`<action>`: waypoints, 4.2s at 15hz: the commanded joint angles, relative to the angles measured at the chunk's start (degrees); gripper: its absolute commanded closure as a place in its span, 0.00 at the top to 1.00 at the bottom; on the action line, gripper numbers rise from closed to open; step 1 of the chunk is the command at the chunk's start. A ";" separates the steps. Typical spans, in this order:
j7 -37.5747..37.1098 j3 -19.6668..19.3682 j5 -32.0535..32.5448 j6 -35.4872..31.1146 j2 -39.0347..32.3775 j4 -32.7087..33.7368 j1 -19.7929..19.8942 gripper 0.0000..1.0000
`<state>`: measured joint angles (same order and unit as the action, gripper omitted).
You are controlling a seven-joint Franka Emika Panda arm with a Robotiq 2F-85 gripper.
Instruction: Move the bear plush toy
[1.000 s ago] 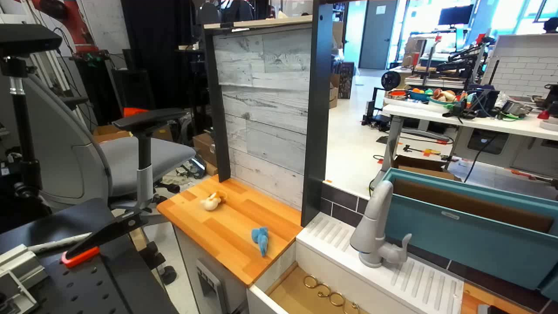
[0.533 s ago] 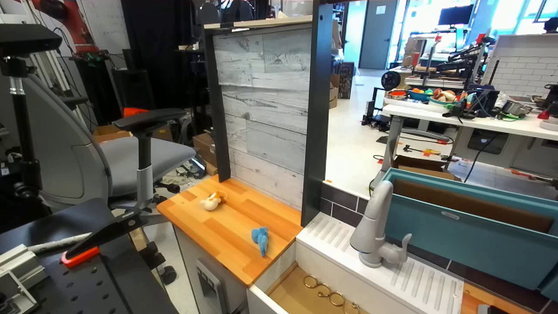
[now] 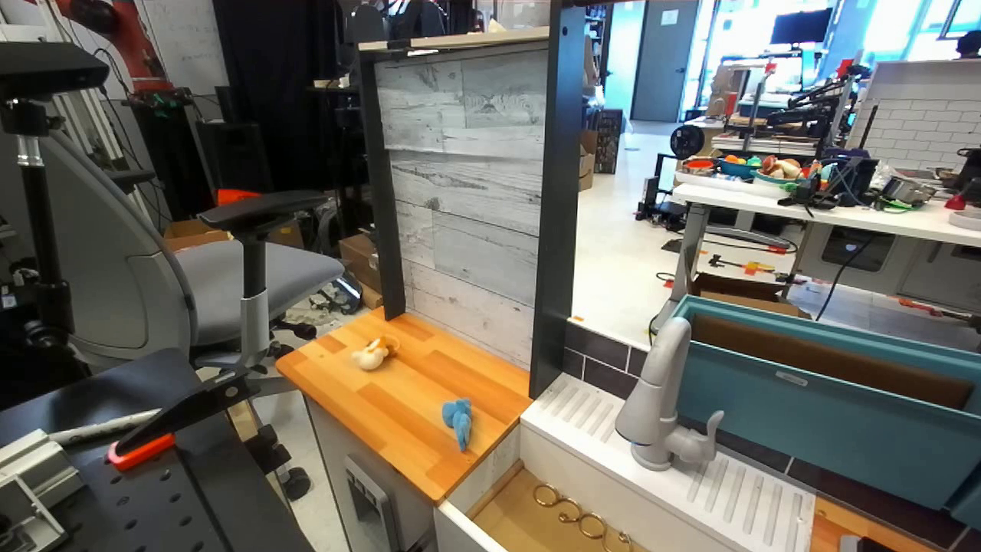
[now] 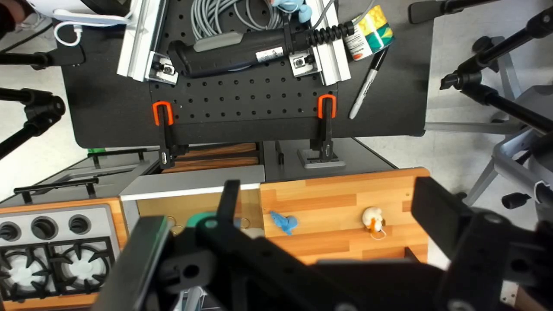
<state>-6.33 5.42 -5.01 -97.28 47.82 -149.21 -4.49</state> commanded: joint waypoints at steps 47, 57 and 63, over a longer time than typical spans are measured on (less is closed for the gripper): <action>-1.90 1.98 12.49 -30.08 -119.95 79.61 -17.39 1.00; -2.17 1.49 12.73 -27.86 -122.15 83.18 -18.84 0.19; -2.53 2.97 13.67 -31.12 -117.13 77.09 -17.74 0.02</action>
<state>-9.18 7.91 8.70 -127.33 -72.55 -68.81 -22.65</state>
